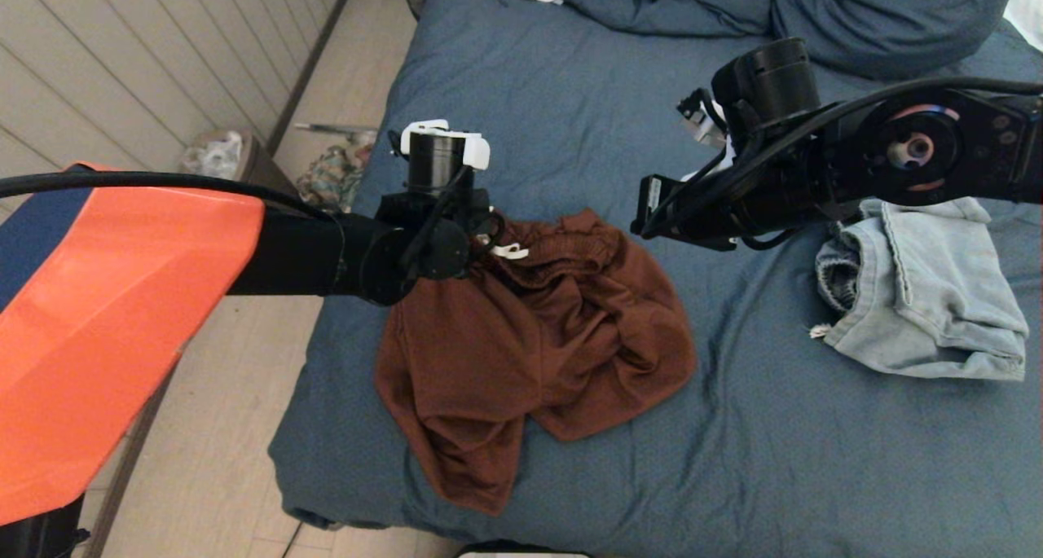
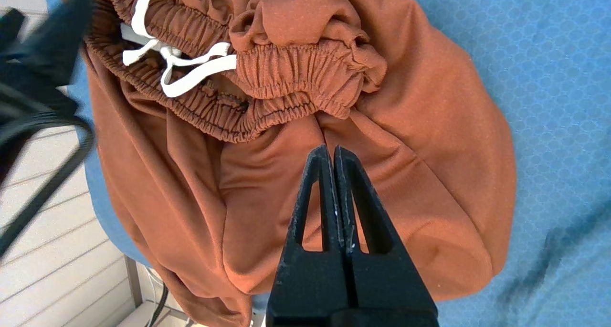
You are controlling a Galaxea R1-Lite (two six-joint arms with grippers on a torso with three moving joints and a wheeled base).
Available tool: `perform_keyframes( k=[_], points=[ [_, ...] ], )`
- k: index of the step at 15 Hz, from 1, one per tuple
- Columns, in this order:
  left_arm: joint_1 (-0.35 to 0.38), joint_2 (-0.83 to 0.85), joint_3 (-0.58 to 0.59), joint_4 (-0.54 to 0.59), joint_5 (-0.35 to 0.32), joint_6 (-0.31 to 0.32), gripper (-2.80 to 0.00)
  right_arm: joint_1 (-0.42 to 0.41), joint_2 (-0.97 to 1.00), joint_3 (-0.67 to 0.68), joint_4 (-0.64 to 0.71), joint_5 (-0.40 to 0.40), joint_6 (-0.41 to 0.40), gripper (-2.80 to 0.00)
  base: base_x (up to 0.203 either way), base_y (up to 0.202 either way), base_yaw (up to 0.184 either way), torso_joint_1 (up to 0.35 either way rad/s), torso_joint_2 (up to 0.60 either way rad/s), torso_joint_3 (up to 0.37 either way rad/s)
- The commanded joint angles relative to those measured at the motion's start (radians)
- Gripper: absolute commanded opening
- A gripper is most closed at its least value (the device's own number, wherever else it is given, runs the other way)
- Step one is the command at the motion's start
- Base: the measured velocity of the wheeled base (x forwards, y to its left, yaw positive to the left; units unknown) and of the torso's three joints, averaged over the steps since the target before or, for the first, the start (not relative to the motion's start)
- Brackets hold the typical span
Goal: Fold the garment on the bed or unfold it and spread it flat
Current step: Unford the brown shorts
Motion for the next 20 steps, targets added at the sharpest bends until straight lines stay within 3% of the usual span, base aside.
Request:
perform_keyframes(
  k=[1,2,3,8,12,16,20],
  points=[
    [-0.001,0.060,-0.013,-0.002,0.004,-0.001,0.00,0.000,0.007,0.000,0.003,0.000,0.003,-2.80,0.000,0.000,0.000,0.000,0.00,0.000],
    [-0.001,0.077,-0.028,0.000,0.004,-0.001,0.00,-0.006,0.010,0.000,0.001,0.000,0.003,-2.80,0.000,0.000,0.000,0.000,0.00,0.000],
    [-0.001,0.093,-0.040,0.000,0.005,-0.002,-2.80,-0.012,0.014,-0.002,0.001,0.000,0.003,-2.80,0.000,0.000,0.000,0.000,0.00,0.000],
    [0.024,0.109,-0.088,-0.002,0.009,-0.002,-2.80,-0.012,0.023,-0.006,-0.002,0.001,0.003,-2.80,0.000,0.000,0.000,0.000,0.00,0.000],
    [0.101,0.124,-0.249,-0.009,0.085,0.009,-2.80,-0.011,0.025,-0.002,-0.002,0.001,0.004,-2.80,0.000,0.000,0.000,0.000,0.00,0.000],
    [0.175,0.113,-0.246,-0.014,0.090,0.022,-2.80,-0.009,0.029,0.004,-0.002,0.005,0.006,-2.80,0.000,0.000,0.000,0.000,0.00,0.000],
    [0.192,0.149,-0.246,-0.014,0.085,0.048,-2.80,-0.009,0.029,0.004,-0.002,0.005,0.006,-2.80,0.000,0.000,0.000,0.000,0.00,0.000]
  ],
)
